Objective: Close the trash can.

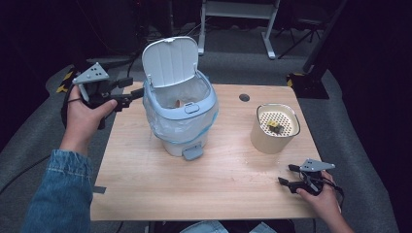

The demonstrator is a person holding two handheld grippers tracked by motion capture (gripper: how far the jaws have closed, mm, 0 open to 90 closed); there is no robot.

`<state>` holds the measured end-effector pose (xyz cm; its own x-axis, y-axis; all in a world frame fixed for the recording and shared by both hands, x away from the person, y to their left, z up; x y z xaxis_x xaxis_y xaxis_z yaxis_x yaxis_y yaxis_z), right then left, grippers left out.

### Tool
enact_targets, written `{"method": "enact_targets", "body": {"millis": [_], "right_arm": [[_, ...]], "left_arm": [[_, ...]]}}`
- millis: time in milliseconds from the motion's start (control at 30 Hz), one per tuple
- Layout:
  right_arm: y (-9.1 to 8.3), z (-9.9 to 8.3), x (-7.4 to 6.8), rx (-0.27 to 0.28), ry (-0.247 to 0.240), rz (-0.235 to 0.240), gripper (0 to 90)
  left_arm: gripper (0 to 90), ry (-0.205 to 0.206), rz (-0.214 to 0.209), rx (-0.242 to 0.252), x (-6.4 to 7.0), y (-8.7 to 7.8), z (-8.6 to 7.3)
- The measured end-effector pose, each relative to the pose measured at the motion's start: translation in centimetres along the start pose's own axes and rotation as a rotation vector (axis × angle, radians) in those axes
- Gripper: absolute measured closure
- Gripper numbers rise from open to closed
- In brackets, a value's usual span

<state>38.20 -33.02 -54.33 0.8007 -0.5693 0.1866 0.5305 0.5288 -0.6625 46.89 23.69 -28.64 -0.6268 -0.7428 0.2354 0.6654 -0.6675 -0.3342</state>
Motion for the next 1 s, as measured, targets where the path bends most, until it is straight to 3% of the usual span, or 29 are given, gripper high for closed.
{"method": "enact_targets", "body": {"millis": [200,367,400,567,767,800,1000], "right_arm": [[0.0,0.0,0.0,0.000,-0.001,0.000,25.8],[0.0,0.0,0.0,0.000,-0.001,0.000,25.8],[0.0,0.0,0.0,-0.001,0.001,0.001,25.7],[0.0,0.0,0.0,0.000,0.000,0.000,25.7],[0.0,0.0,0.0,0.000,0.001,0.002,25.6],[0.0,0.0,0.0,0.000,-0.001,0.001,25.6],[0.0,0.0,0.0,0.001,-0.003,0.005,25.5]], "left_arm": [[42.5,0.037,-0.034,-0.018,-0.4,1.0,2.1],[42.0,0.011,-0.015,-0.008,-1.1,1.3,3.1],[42.0,-0.009,0.001,0.001,-1.7,1.6,3.7],[41.4,-0.023,0.008,0.011,-2.0,2.1,4.6],[40.3,-0.050,-0.044,0.065,-1.1,2.7,5.9],[40.3,-0.044,-0.061,0.062,-0.8,2.9,6.1],[40.0,-0.031,-0.069,0.041,0.1,3.0,6.4]]}}
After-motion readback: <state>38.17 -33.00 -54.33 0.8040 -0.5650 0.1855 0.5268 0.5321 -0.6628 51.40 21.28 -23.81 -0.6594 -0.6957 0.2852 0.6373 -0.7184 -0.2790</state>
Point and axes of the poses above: each handheld gripper's, and its own axes: y roughly forward along the jaws, z roughly out of its top, x roughly to its right, the point moved 6 cm from there along y, roughly forward along the jaws, and after that the axes turned 14 degrees about -y, right-handed, at the moved point
